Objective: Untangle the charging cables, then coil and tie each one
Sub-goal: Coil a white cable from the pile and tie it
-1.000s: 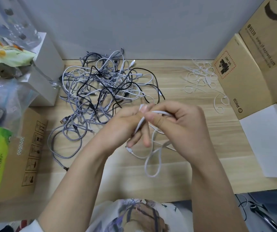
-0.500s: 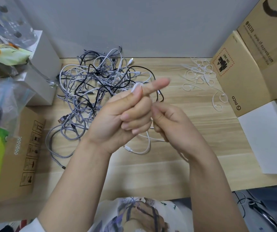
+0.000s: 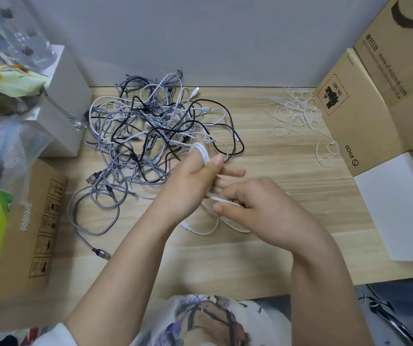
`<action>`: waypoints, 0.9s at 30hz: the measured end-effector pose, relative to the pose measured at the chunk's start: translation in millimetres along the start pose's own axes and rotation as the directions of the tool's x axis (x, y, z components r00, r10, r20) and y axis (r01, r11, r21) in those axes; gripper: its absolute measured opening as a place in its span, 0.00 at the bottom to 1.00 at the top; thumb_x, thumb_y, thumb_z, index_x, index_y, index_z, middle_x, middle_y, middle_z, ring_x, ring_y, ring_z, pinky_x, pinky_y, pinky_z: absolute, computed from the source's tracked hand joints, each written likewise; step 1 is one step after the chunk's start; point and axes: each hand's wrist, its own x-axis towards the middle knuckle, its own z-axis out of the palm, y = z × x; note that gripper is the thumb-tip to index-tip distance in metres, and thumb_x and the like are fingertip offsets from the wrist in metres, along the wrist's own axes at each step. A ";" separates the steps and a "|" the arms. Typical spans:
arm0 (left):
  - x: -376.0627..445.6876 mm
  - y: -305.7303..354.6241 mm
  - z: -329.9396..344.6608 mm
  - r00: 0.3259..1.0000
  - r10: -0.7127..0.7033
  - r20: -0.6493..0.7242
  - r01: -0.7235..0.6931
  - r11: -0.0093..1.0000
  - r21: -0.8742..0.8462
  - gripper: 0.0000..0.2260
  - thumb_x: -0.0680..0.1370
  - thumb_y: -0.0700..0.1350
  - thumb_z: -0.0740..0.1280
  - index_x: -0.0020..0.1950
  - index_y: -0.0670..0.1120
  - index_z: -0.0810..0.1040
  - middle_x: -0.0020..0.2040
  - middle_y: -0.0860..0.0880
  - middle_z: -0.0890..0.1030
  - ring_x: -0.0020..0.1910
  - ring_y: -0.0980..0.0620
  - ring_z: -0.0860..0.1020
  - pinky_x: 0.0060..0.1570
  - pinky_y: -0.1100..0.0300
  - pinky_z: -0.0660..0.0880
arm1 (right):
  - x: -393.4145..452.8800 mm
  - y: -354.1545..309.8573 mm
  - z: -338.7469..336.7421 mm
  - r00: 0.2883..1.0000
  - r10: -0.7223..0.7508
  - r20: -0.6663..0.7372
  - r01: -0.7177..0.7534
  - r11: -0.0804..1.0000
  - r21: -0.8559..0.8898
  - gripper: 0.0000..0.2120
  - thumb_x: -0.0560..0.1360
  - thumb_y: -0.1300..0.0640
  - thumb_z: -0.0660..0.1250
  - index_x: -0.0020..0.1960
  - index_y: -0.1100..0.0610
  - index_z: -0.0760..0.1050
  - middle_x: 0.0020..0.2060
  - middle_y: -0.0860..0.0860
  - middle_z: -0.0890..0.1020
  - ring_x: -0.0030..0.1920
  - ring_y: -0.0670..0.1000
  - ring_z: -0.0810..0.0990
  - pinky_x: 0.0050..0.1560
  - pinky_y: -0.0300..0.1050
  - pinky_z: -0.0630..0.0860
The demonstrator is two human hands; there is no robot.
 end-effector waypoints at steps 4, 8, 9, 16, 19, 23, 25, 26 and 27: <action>-0.7 -4.7 -5.0 0.998 -0.060 0.024 0.046 0.916 0.399 0.16 0.80 0.47 0.62 0.42 0.34 0.71 0.31 0.47 0.76 0.32 0.51 0.73 0.38 0.57 0.69 | -1.2 4.6 -2.0 0.991 -0.023 -0.132 0.026 0.999 0.022 0.12 0.70 0.46 0.69 0.28 0.44 0.75 0.23 0.40 0.75 0.27 0.45 0.70 0.34 0.46 0.66; -4.7 1.6 -8.7 0.969 -0.106 0.222 0.045 0.963 0.264 0.21 0.77 0.56 0.57 0.35 0.40 0.72 0.19 0.49 0.67 0.20 0.52 0.62 0.24 0.62 0.58 | -1.7 10.3 -5.3 0.939 -0.002 -0.344 0.076 0.977 0.201 0.05 0.64 0.48 0.75 0.33 0.46 0.80 0.26 0.44 0.79 0.29 0.48 0.73 0.34 0.50 0.74; -5.5 3.3 -10.2 0.962 -0.103 0.253 0.038 0.967 0.251 0.21 0.76 0.57 0.57 0.31 0.43 0.70 0.20 0.50 0.63 0.22 0.52 0.58 0.25 0.60 0.54 | -1.1 12.2 -6.7 0.917 0.022 -0.398 0.088 0.962 0.257 0.06 0.62 0.50 0.77 0.35 0.47 0.80 0.27 0.47 0.79 0.30 0.50 0.75 0.35 0.50 0.75; -8.6 10.0 -20.7 0.974 -0.063 0.219 0.043 0.995 0.095 0.10 0.71 0.50 0.65 0.36 0.48 0.84 0.20 0.55 0.59 0.22 0.56 0.56 0.25 0.61 0.51 | -2.4 26.4 -13.6 0.915 0.089 -0.393 0.141 0.843 0.519 0.17 0.63 0.57 0.74 0.47 0.45 0.72 0.41 0.44 0.78 0.44 0.42 0.79 0.50 0.41 0.75; -7.9 9.5 -23.3 0.988 -0.042 0.149 0.033 0.998 0.059 0.09 0.71 0.49 0.65 0.36 0.48 0.84 0.20 0.54 0.59 0.22 0.55 0.55 0.25 0.62 0.51 | -1.9 28.8 -9.8 0.947 0.153 -0.281 0.038 0.818 0.573 0.13 0.70 0.57 0.74 0.48 0.46 0.72 0.43 0.46 0.79 0.39 0.43 0.79 0.49 0.49 0.76; -6.9 11.8 -19.2 0.998 -0.014 0.062 0.009 0.997 0.082 0.08 0.73 0.48 0.68 0.35 0.49 0.83 0.20 0.54 0.60 0.23 0.55 0.55 0.25 0.60 0.52 | 3.6 16.7 0.1 0.971 0.173 -0.166 -0.025 0.761 0.648 0.22 0.63 0.42 0.74 0.52 0.49 0.71 0.41 0.48 0.81 0.43 0.49 0.82 0.50 0.49 0.77; -6.5 12.6 -17.2 0.999 -0.014 0.034 0.012 0.997 0.077 0.08 0.75 0.47 0.66 0.38 0.47 0.81 0.20 0.54 0.60 0.23 0.55 0.56 0.26 0.59 0.51 | 5.8 11.4 4.9 0.981 0.149 -0.126 -0.029 0.752 0.658 0.24 0.63 0.47 0.74 0.55 0.52 0.71 0.39 0.53 0.83 0.40 0.53 0.82 0.48 0.49 0.77; -6.5 12.8 -16.6 1.000 -0.015 0.025 0.013 0.997 0.074 0.09 0.75 0.46 0.64 0.39 0.45 0.80 0.20 0.54 0.60 0.22 0.56 0.56 0.26 0.60 0.52 | 6.4 10.1 6.7 0.982 0.137 -0.128 -0.022 0.762 0.647 0.21 0.66 0.51 0.74 0.55 0.52 0.71 0.36 0.54 0.83 0.38 0.54 0.82 0.48 0.51 0.77; -6.4 12.7 -16.3 1.000 -0.014 0.016 0.013 0.997 0.080 0.09 0.76 0.45 0.63 0.40 0.45 0.80 0.20 0.55 0.61 0.22 0.56 0.56 0.25 0.61 0.52 | 6.8 9.4 7.9 0.981 0.129 -0.142 -0.007 0.763 0.646 0.15 0.70 0.54 0.73 0.54 0.52 0.72 0.33 0.54 0.82 0.34 0.52 0.81 0.46 0.53 0.76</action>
